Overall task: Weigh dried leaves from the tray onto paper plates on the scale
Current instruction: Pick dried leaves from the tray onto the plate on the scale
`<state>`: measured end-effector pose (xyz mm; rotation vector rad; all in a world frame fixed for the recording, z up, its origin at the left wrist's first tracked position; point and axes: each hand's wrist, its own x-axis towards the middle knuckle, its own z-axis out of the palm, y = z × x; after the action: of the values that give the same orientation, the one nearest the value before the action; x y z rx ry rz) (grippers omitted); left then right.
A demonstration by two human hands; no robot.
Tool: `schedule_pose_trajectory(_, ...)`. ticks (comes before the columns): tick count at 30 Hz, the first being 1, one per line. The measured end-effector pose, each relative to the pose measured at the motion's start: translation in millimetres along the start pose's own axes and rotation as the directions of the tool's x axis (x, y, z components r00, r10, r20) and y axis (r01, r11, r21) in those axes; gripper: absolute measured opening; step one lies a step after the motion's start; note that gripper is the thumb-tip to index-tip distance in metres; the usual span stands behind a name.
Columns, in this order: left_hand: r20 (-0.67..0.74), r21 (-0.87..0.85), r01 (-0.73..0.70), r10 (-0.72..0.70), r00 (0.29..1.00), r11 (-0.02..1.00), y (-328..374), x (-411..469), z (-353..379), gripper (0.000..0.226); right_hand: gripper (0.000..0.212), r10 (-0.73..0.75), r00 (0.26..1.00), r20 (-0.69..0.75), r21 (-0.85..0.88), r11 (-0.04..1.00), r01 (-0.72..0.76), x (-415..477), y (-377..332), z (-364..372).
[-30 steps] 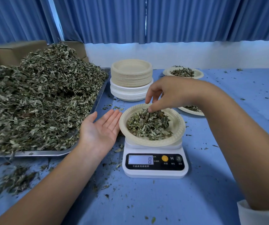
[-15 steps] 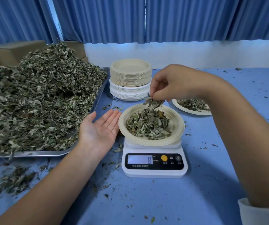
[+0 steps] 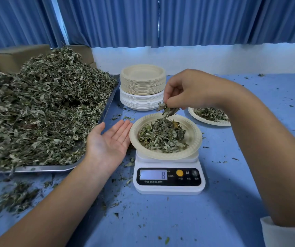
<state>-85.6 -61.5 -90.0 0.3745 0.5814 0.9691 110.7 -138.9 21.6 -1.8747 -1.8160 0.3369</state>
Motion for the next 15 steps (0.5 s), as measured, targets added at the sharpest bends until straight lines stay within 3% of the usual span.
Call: schedule_pose_trajectory(15, -0.017, -0.095, 0.054, -0.056, 0.998, 0.994, -2.1, -0.2, 0.6, 0.048, 0.007, -0.146, 0.983, -0.113, 0.129, 0.979, 0.161, 10.9, -25.8, 42.0)
